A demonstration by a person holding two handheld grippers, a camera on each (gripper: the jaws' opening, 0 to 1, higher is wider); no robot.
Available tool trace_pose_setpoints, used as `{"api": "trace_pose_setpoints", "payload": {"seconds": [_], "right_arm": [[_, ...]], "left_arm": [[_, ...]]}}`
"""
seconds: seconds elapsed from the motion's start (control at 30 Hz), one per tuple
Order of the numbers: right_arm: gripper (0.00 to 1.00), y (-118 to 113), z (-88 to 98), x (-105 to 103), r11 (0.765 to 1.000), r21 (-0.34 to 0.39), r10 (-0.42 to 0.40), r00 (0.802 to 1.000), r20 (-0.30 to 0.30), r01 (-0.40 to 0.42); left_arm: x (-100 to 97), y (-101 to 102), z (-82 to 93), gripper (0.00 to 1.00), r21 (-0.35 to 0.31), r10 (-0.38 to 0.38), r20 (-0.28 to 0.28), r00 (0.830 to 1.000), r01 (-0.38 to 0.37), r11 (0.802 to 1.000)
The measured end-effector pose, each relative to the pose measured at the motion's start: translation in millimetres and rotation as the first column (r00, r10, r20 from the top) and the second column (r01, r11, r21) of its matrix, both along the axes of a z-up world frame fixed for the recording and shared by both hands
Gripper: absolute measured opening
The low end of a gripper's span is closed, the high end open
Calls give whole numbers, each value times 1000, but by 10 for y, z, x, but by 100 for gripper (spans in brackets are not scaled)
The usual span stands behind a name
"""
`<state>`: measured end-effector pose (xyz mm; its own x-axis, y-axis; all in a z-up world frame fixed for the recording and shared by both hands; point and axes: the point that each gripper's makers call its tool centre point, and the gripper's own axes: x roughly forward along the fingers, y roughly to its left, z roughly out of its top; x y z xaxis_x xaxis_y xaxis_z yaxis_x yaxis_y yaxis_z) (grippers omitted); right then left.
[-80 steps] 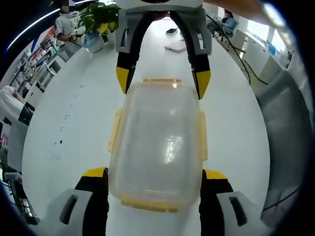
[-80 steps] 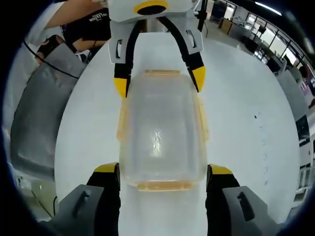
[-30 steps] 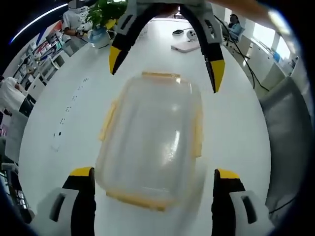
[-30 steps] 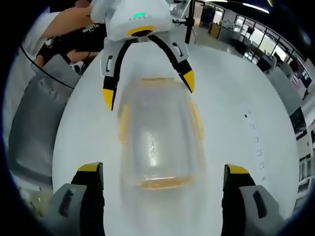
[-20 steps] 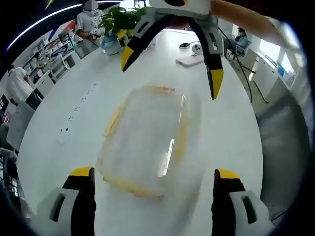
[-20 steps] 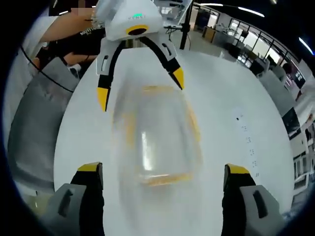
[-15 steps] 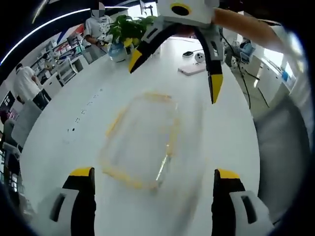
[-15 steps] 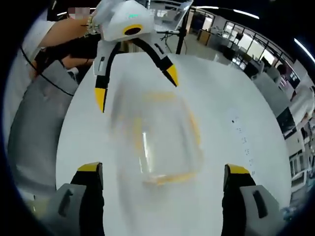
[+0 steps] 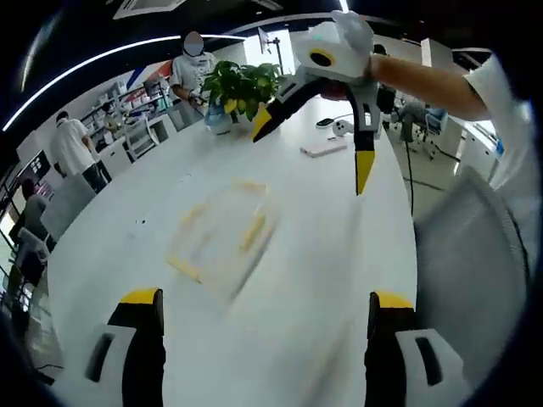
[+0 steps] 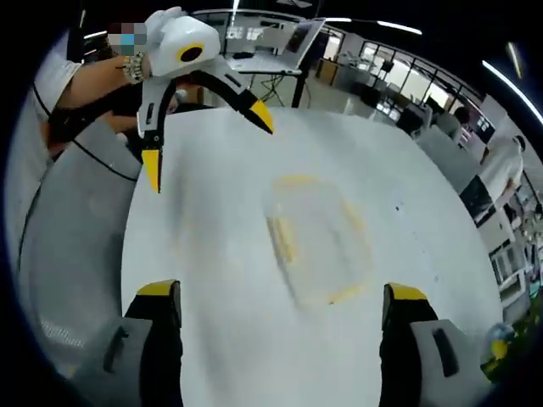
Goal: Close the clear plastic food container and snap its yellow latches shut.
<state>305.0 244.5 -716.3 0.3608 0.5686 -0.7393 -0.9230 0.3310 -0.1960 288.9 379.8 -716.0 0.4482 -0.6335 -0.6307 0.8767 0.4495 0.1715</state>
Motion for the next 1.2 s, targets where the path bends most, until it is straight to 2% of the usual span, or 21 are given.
{"api": "trace_pose_setpoints", "payload": {"seconds": [0.03, 0.1, 0.2, 0.27, 0.33, 0.4, 0.47, 0.5, 0.57, 0.6, 0.67, 0.77, 0.8, 0.87, 0.93, 1.0, 1.03, 1.07, 1.1, 1.13, 1.2], "right_arm": [[97, 8, 8, -17, 1000, 8, -5, 1000, 4, 5], [96, 72, 46, -129, 997, 66, -26, 1000, 10, 25], [93, 103, 78, -284, 994, 100, -54, 998, 31, 51], [89, 103, 115, -343, 989, 122, -96, 994, 46, 89], [83, 101, 145, -393, 981, 145, -136, 989, 56, 127], [83, 107, 178, -416, 971, 177, -178, 981, 72, 163], [88, 125, 226, -457, 951, 244, -214, 974, 80, 189], [89, 151, 253, -486, 936, 287, -236, 968, 83, 204], [90, 172, 271, -527, 922, 324, -258, 961, 98, 214], [90, 169, 272, -544, 915, 337, -272, 956, 109, 221], [89, 130, 241, -569, 895, 355, -327, 939, 111, 270], [85, 91, 239, -597, 856, 401, -399, 910, 110, 327], [85, 100, 233, -635, 836, 426, -416, 906, 80, 346], [84, 91, 226, -672, 818, 446, -438, 896, 76, 362], [83, 45, 243, -663, 770, 495, -498, 864, 71, 403], [82, 32, 249, -687, 720, 533, -547, 836, 42, 444], [82, 14, 242, -686, 710, 540, -560, 827, 44, 452], [81, 2, 231, -691, 710, 540, -562, 825, 48, 452], [79, 9, 216, -703, 719, 534, -552, 832, 52, 444], [76, 2, 213, -697, 723, 526, -555, 830, 53, 449], [73, -39, 202, -659, 741, 505, -560, 822, 100, 443]], "left_arm": [[-54, 1, 62, 99, -36, 15, 20, 1000, -14, 999], [-157, 2, 126, 99, -89, 26, 23, 999, -24, 996], [-318, 111, 167, 99, -117, 52, 35, 998, -47, 992], [-386, 161, 242, 98, -164, 76, 77, 994, -62, 985], [-463, 258, 262, 97, -164, 91, 108, 990, -73, 984], [-487, 342, 274, 97, -176, 125, 126, 984, -102, 979], [-551, 385, 281, 99, -234, 149, 99, 984, -122, 964], [-594, 416, 272, 99, -286, 181, 50, 982, -159, 945], [-594, 498, 272, 99, -329, 236, 50, 970, -207, 921], [-611, 524, 253, 99, -320, 236, 68, 969, -202, 925], [-642, 578, 208, 99, -305, 252, 92, 963, -214, 928], [-663, 628, 224, 98, -328, 287, 123, 950, -234, 915], [-670, 637, 224, 98, -346, 301, 119, 946, -244, 906], [-677, 647, 205, 97, -372, 319, 96, 943, -263, 890], [-673, 679, 196, 96, -387, 340, 97, 936, -279, 879], [-676, 693, 174, 95, -391, 354, 92, 931, -293, 872], [-675, 685, 170, 95, -392, 355, 91, 931, -294, 872], [-680, 677, 173, 95, -387, 349, 91, 933, -290, 875], [-674, 662, 172, 93, -377, 345, 101, 933, -285, 881], [-666, 663, 183, 92, -378, 348, 108, 931, -286, 881], [-657, 646, 197, 90, -395, 356, 119, 927, -285, 873]]}}
